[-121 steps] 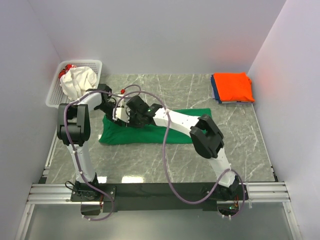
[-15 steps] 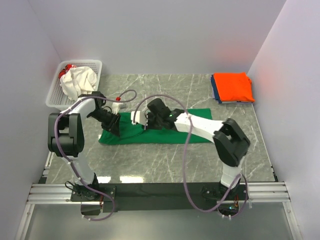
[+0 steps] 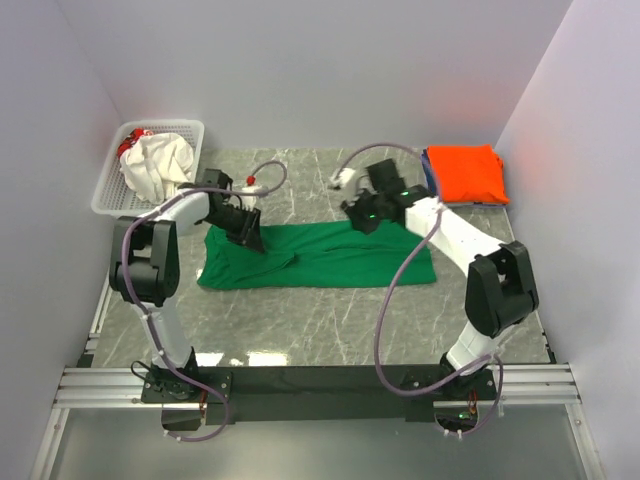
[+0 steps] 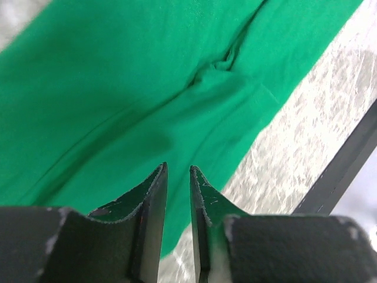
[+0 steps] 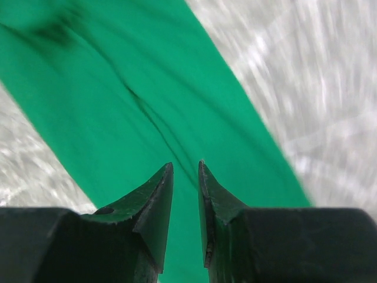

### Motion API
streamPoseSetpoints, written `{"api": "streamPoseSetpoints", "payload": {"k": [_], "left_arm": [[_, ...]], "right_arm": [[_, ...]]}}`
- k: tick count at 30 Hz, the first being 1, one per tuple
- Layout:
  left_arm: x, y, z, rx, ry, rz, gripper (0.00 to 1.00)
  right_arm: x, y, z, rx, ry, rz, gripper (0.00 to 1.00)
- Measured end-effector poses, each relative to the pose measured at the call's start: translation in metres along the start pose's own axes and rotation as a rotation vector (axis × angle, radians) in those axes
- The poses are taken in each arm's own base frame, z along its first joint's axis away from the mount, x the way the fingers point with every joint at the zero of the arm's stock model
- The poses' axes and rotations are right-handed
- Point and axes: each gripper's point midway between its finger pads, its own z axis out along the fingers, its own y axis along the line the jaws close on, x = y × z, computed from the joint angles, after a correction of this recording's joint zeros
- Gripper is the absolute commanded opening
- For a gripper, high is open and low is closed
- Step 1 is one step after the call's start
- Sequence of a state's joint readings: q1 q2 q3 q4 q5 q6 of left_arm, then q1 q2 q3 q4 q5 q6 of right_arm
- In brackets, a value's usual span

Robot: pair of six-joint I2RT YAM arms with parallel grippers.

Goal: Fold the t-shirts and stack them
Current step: Fold the tshirt

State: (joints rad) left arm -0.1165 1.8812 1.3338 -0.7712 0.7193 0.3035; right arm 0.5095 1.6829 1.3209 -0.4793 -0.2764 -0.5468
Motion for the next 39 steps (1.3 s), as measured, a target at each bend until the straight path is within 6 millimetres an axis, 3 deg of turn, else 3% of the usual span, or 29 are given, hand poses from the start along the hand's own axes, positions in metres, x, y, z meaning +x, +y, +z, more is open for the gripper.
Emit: {"api": "streamPoseSetpoints", "payload": {"k": [4, 7, 12, 16, 18, 22, 26, 28, 29, 32, 35, 39], "left_arm": [[0.012, -0.001, 0.024, 0.007, 0.040, -0.048, 0.26], [0.021, 0.005, 0.037, -0.012, 0.068, -0.086, 0.26], [0.026, 0.012, 0.035, -0.058, 0.063, -0.108, 0.25], [0.024, 0.005, 0.012, -0.129, 0.025, -0.066, 0.27], [0.019, -0.004, -0.005, -0.160, -0.012, -0.041, 0.22], [0.015, -0.010, -0.022, -0.210, -0.057, -0.034, 0.09], [0.042, 0.003, -0.014, -0.269, 0.009, -0.125, 0.04], [0.057, 0.013, -0.009, -0.309, 0.057, -0.177, 0.03], [0.061, 0.019, -0.006, -0.329, 0.074, -0.195, 0.03], [0.067, 0.037, 0.004, -0.379, 0.123, -0.238, 0.01], [0.043, 0.055, 0.006, -0.409, 0.136, -0.241, 0.01], [-0.035, 0.092, 0.021, -0.428, 0.067, -0.137, 0.07]], "right_arm": [[0.041, -0.037, -0.020, 0.033, 0.050, 0.221, 0.31], [0.068, -0.052, -0.028, 0.045, 0.101, 0.345, 0.31], [0.097, -0.064, 0.002, -0.006, 0.207, 0.472, 0.29], [0.127, -0.062, 0.027, -0.051, 0.297, 0.558, 0.28], [0.143, -0.055, 0.031, -0.075, 0.350, 0.601, 0.28], [0.153, -0.046, 0.027, -0.093, 0.386, 0.653, 0.25], [0.159, -0.025, 0.019, -0.132, 0.403, 0.693, 0.25], [0.166, -0.006, 0.011, -0.166, 0.415, 0.716, 0.25], [0.169, 0.005, 0.006, -0.189, 0.421, 0.730, 0.19], [0.180, 0.039, -0.010, -0.252, 0.467, 0.754, 0.17], [0.184, 0.069, -0.022, -0.332, 0.513, 0.752, 0.19], [0.174, 0.103, -0.037, -0.479, 0.537, 0.699, 0.22]]}}
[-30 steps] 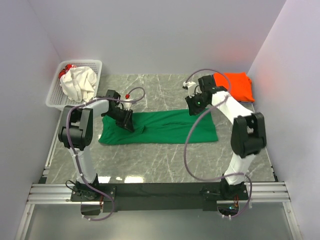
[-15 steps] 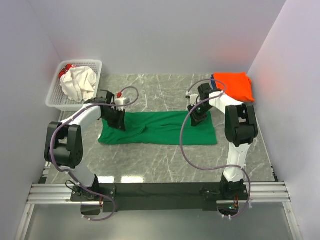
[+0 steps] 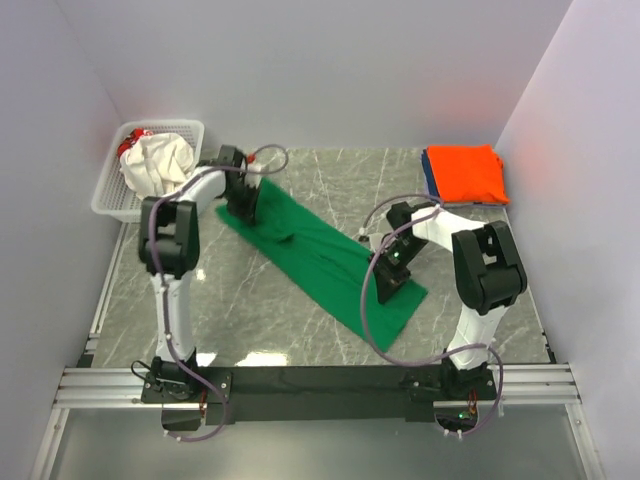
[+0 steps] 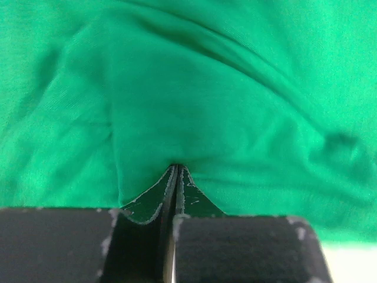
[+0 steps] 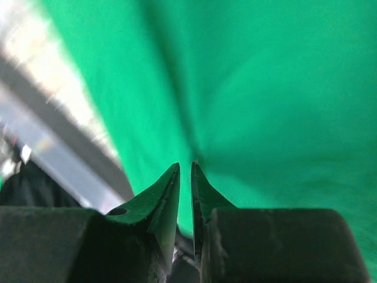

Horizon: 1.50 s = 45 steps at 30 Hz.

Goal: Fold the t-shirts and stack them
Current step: Fold the tshirt

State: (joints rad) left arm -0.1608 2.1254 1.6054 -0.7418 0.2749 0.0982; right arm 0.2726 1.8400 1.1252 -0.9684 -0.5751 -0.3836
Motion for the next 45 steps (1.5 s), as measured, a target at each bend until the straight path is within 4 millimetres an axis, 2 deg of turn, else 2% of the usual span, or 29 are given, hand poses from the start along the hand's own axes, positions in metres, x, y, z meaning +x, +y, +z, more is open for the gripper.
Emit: {"api": "streamPoseSetpoints", "payload": {"k": [3, 5, 6, 9, 13, 17, 19, 22, 28, 32, 37, 42, 45], "left_arm": [[-0.075, 0.011, 0.018, 0.001, -0.119, 0.107, 0.11], [-0.108, 0.012, 0.023, -0.001, -0.188, 0.153, 0.12], [-0.118, 0.010, 0.022, 0.005, -0.219, 0.171, 0.13], [-0.128, -0.004, 0.013, 0.047, -0.273, 0.200, 0.16], [-0.118, -0.035, -0.010, 0.146, -0.318, 0.203, 0.14], [-0.113, -0.068, -0.027, 0.237, -0.343, 0.202, 0.10], [-0.110, -0.080, -0.024, 0.273, -0.342, 0.200, 0.09], [-0.091, -0.089, -0.006, 0.310, -0.286, 0.167, 0.08], [-0.067, -0.083, 0.030, 0.332, -0.189, 0.093, 0.04], [-0.061, -0.080, 0.036, 0.330, -0.167, 0.076, 0.04], [-0.062, -0.075, 0.034, 0.304, -0.149, 0.095, 0.12], [-0.086, -0.068, 0.029, 0.285, -0.166, 0.158, 0.18], [-0.094, -0.066, 0.019, 0.287, -0.191, 0.172, 0.19]], "right_arm": [[0.009, 0.025, -0.001, -0.085, 0.034, -0.059, 0.22], [0.006, 0.034, -0.008, -0.105, 0.017, -0.079, 0.23], [0.000, 0.034, -0.013, -0.099, -0.007, -0.089, 0.23], [-0.025, 0.032, -0.030, -0.062, -0.096, -0.124, 0.23], [-0.051, 0.023, -0.038, -0.014, -0.174, -0.141, 0.22], [-0.057, 0.010, -0.020, -0.016, -0.150, -0.080, 0.21], [-0.056, 0.002, -0.008, -0.020, -0.123, -0.048, 0.21], [-0.050, -0.006, 0.007, -0.034, -0.077, -0.001, 0.21], [-0.037, 0.003, 0.020, -0.087, -0.037, 0.047, 0.21], [-0.027, 0.024, 0.032, -0.133, 0.011, 0.017, 0.22], [-0.016, 0.068, 0.057, -0.192, 0.105, -0.099, 0.24], [0.003, 0.119, 0.084, -0.294, 0.207, -0.203, 0.29], [0.006, 0.136, 0.081, -0.353, 0.222, -0.230, 0.31]]}}
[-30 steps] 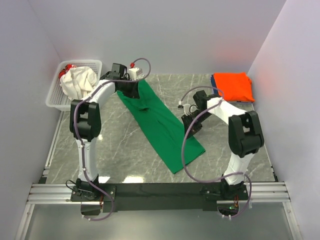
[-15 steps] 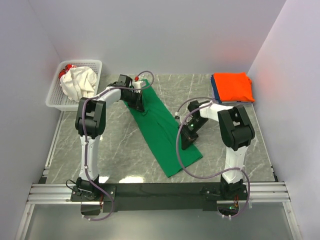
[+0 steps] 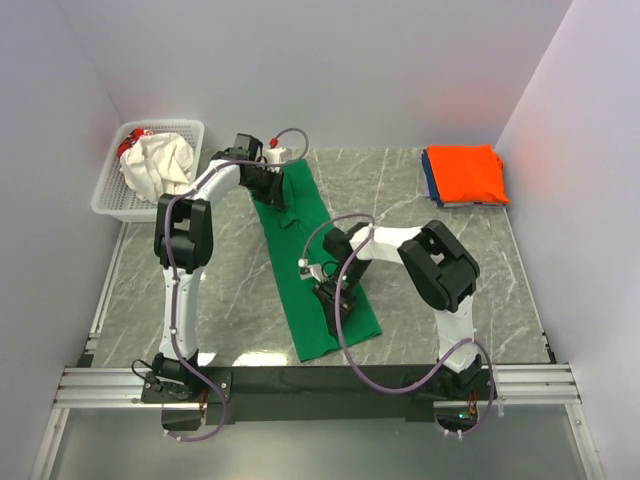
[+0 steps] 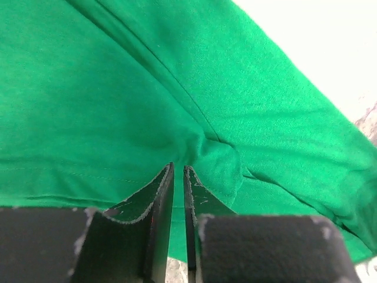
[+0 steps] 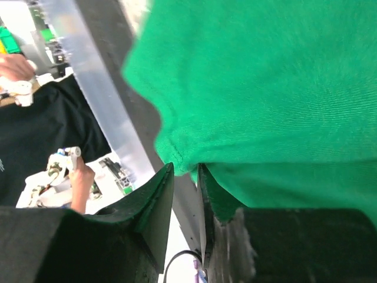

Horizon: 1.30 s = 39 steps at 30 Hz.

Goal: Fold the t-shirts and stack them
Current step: Fold the tshirt

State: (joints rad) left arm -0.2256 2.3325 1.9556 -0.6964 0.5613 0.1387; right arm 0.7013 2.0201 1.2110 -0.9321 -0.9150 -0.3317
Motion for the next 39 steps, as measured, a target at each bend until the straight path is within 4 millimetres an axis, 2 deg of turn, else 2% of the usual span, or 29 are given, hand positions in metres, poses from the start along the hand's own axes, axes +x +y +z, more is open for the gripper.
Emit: {"api": "streamPoseSetpoints", "payload": {"k": [3, 6, 9, 11, 17, 22, 26, 31, 39], "left_arm": [[0.000, 0.000, -0.007, 0.001, -0.021, -0.012, 0.21], [0.007, -0.001, -0.019, -0.015, -0.037, -0.051, 0.21], [0.003, 0.002, -0.025, -0.054, -0.058, -0.077, 0.19], [0.001, 0.007, -0.025, -0.085, -0.067, -0.100, 0.18], [0.006, 0.020, -0.018, -0.145, -0.049, -0.154, 0.14], [0.010, 0.034, 0.005, -0.156, -0.015, -0.164, 0.14], [-0.008, 0.035, 0.018, -0.140, -0.027, -0.146, 0.14], [-0.029, 0.036, 0.033, -0.132, -0.059, -0.123, 0.14], [-0.058, 0.045, 0.046, -0.140, -0.132, -0.135, 0.18]], "right_arm": [[-0.012, 0.008, -0.015, -0.018, -0.047, -0.042, 0.32], [-0.023, 0.008, -0.039, 0.030, -0.115, -0.079, 0.29], [-0.027, -0.006, -0.057, 0.151, -0.150, -0.094, 0.24], [-0.027, -0.021, -0.060, 0.235, -0.147, -0.091, 0.19], [-0.010, -0.060, -0.044, 0.335, -0.071, 0.005, 0.10], [-0.010, -0.051, -0.031, 0.270, -0.061, 0.032, 0.07], [-0.015, -0.044, -0.021, 0.184, -0.066, 0.065, 0.07], [-0.033, -0.039, -0.015, 0.111, -0.071, 0.097, 0.07], [-0.056, -0.049, -0.026, 0.105, -0.116, 0.122, 0.10]]}}
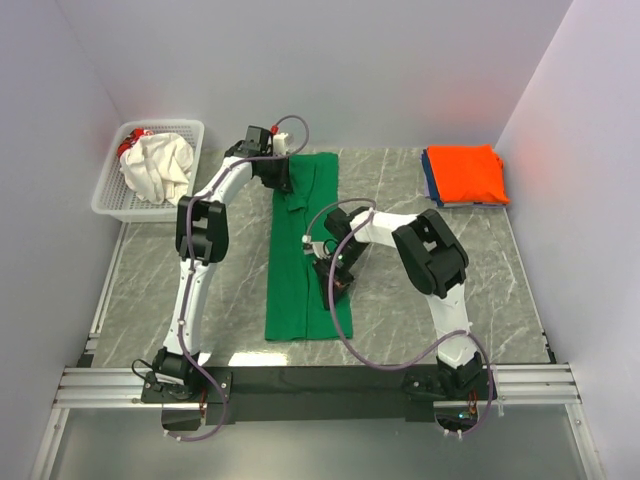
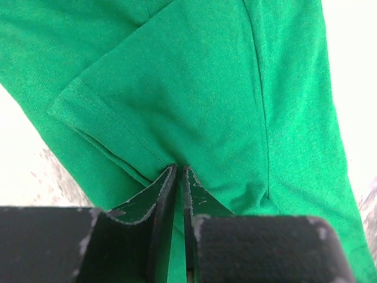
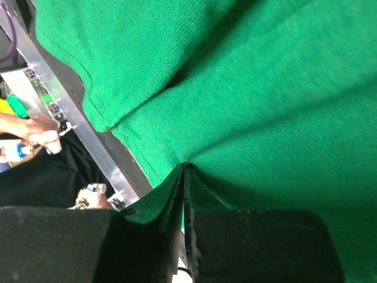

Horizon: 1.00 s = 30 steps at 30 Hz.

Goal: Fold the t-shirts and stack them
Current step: Fold the tshirt

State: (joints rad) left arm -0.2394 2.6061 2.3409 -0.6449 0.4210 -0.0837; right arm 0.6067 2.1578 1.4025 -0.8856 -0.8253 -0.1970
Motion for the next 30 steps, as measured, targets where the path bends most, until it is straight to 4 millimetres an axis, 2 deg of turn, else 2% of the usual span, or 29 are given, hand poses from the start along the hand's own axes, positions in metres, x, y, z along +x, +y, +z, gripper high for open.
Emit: {"api": "streamPoseSetpoints", "payload": {"k": [3, 4, 5, 6, 7, 8, 11, 13, 15, 18, 20, 22, 23, 25, 26, 28, 29, 30], "left_arm": [[-0.005, 0.001, 0.002, 0.002, -0.020, -0.007, 0.24], [-0.006, 0.001, 0.002, 0.005, -0.025, -0.007, 0.29], [-0.007, 0.000, 0.003, 0.009, -0.031, -0.002, 0.40], [-0.009, -0.001, 0.004, 0.022, -0.042, 0.006, 0.44], [-0.011, -0.005, 0.003, 0.039, -0.049, 0.016, 0.47], [-0.011, -0.008, 0.001, 0.054, -0.051, 0.023, 0.51], [-0.012, -0.016, -0.010, 0.081, -0.058, 0.049, 0.55], [-0.018, -0.023, -0.029, 0.092, -0.083, 0.064, 0.57], [-0.022, -0.032, -0.054, 0.107, -0.113, 0.073, 0.59], [-0.034, -0.056, -0.124, 0.132, -0.214, 0.115, 0.59], [-0.046, -0.074, -0.184, 0.146, -0.325, 0.186, 0.59], [-0.048, -0.092, -0.249, 0.150, -0.435, 0.292, 0.59], [-0.044, -0.099, -0.278, 0.143, -0.480, 0.347, 0.60], [-0.030, -0.111, -0.322, 0.124, -0.550, 0.462, 0.62], [-0.018, -0.117, -0.339, 0.113, -0.572, 0.519, 0.74], [0.013, -0.131, -0.361, 0.098, -0.604, 0.636, 0.99], [0.030, -0.137, -0.366, 0.100, -0.605, 0.672, 0.99], [0.045, -0.142, -0.369, 0.104, -0.607, 0.694, 0.99]], "right_arm": [[-0.004, -0.002, -0.003, -0.006, -0.011, 0.007, 0.16], [-0.004, -0.002, -0.003, -0.008, -0.012, 0.008, 0.23], [-0.004, 0.000, -0.003, -0.012, -0.013, 0.009, 0.27], [-0.005, 0.001, -0.004, -0.019, -0.015, 0.006, 0.32], [-0.005, 0.004, -0.005, -0.023, -0.020, -0.002, 0.42], [-0.006, 0.007, -0.008, -0.027, -0.028, -0.012, 0.47], [-0.009, 0.019, -0.021, -0.016, -0.074, -0.089, 0.49], [-0.010, 0.033, -0.035, -0.003, -0.122, -0.150, 0.49], [-0.011, 0.050, -0.055, 0.027, -0.191, -0.232, 0.49], [-0.007, 0.073, -0.090, 0.126, -0.328, -0.394, 0.49], [0.002, 0.085, -0.111, 0.204, -0.409, -0.500, 0.52], [0.013, 0.089, -0.130, 0.309, -0.481, -0.602, 0.59], [0.019, 0.089, -0.138, 0.369, -0.509, -0.655, 0.62], [0.029, 0.086, -0.144, 0.464, -0.528, -0.731, 0.64], [0.033, 0.082, -0.145, 0.519, -0.529, -0.770, 0.64], [0.041, 0.075, -0.144, 0.598, -0.507, -0.821, 0.64], [0.042, 0.074, -0.145, 0.630, -0.505, -0.845, 0.67], [0.041, 0.073, -0.147, 0.659, -0.515, -0.864, 0.83]]}}
